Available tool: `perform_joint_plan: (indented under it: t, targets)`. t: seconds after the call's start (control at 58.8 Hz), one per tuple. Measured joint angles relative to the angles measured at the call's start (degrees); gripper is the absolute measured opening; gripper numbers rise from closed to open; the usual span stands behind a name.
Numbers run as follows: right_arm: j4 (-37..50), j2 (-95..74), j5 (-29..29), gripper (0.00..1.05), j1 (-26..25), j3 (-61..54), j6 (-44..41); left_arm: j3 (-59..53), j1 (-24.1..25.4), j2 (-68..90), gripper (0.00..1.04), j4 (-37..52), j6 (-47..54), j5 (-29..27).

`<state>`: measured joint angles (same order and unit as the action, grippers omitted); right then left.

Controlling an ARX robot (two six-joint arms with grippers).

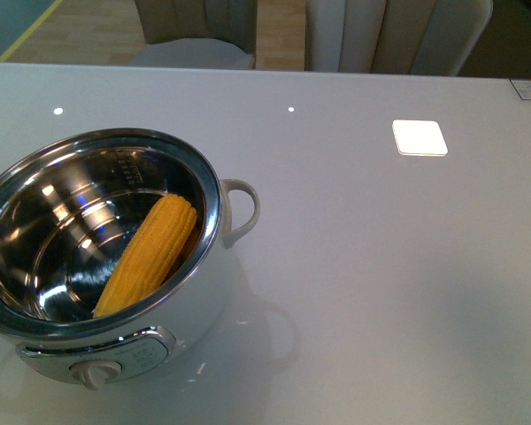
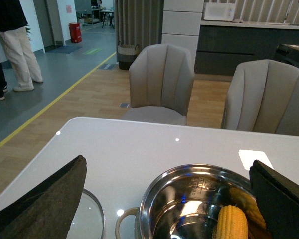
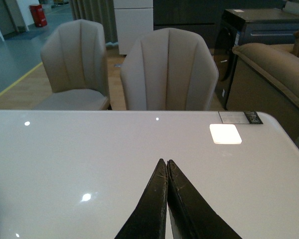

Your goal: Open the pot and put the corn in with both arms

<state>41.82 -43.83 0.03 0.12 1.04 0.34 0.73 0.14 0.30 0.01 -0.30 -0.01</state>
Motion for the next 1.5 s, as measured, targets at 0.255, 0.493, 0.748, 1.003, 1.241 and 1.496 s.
perform_joint_plan:
  t: [0.255,0.493,0.748,1.003,1.241,1.496]
  targets:
    - [-10.95,12.46,-0.02,0.02,0.00,-0.04,0.02,0.00,0.00,0.00,0.98,0.00,0.00,0.00]
    - [-19.76,21.66,-0.02,0.02,-0.02,-0.07,0.02,0.00,0.00,0.00,0.98,0.02,0.00,0.00]
    - [-26.16,28.20,-0.02,0.02,-0.02,-0.07,0.00,0.00,0.00,0.00,0.98,0.00,0.00,0.00]
    - [-30.38,32.41,-0.02,0.02,-0.02,-0.07,0.02,0.00,0.00,0.00,0.98,0.00,0.00,0.00]
    - [-41.53,43.21,-0.02,0.02,-0.02,-0.04,0.00,0.00,0.00,0.00,0.98,0.00,0.00,0.00]
    - [-41.72,43.45,0.00,0.02,-0.02,-0.04,0.00,0.00,0.00,0.00,0.98,0.00,0.00,0.00]
